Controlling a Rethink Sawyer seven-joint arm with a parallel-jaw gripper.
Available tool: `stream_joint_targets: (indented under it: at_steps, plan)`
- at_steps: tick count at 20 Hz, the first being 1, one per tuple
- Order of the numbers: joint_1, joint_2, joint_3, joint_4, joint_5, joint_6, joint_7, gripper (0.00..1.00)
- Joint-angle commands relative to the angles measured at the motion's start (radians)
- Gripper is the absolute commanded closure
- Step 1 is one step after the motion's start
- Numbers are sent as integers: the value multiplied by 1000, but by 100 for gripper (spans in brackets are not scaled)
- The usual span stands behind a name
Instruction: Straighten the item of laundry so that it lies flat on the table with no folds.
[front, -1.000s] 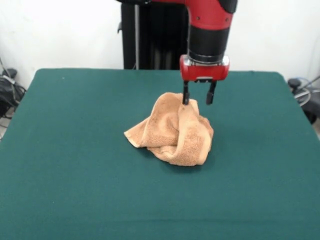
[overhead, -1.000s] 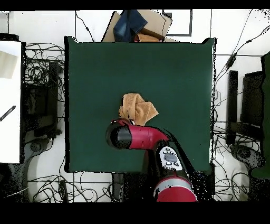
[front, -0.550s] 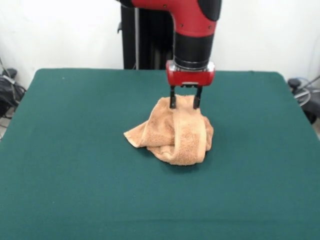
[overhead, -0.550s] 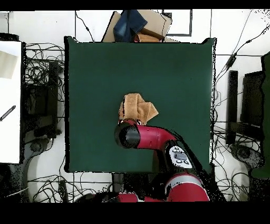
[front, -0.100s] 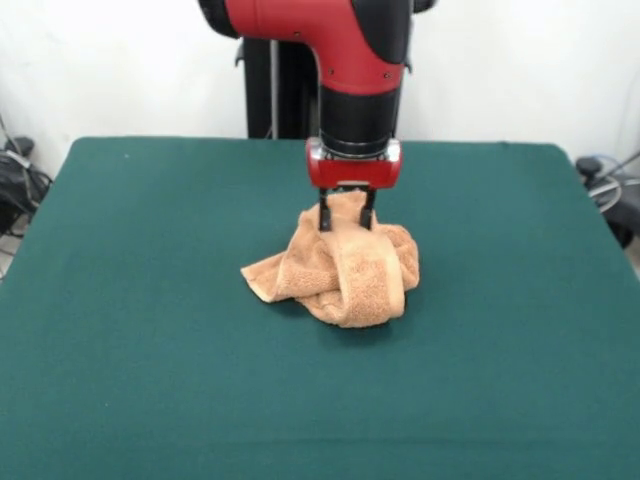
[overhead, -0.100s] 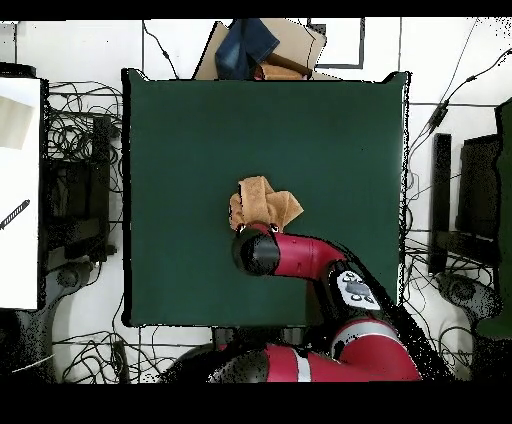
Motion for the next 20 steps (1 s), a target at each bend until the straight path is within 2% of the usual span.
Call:
stream_joint_targets:
  at_steps: [1,12,20]
  plan:
    - [-35,76,114,-61,-69,-85,63,100]
    - [19,39,82,-39,-52,-74,122,100]
    - [81,-261,82,49,46,200,137,100]
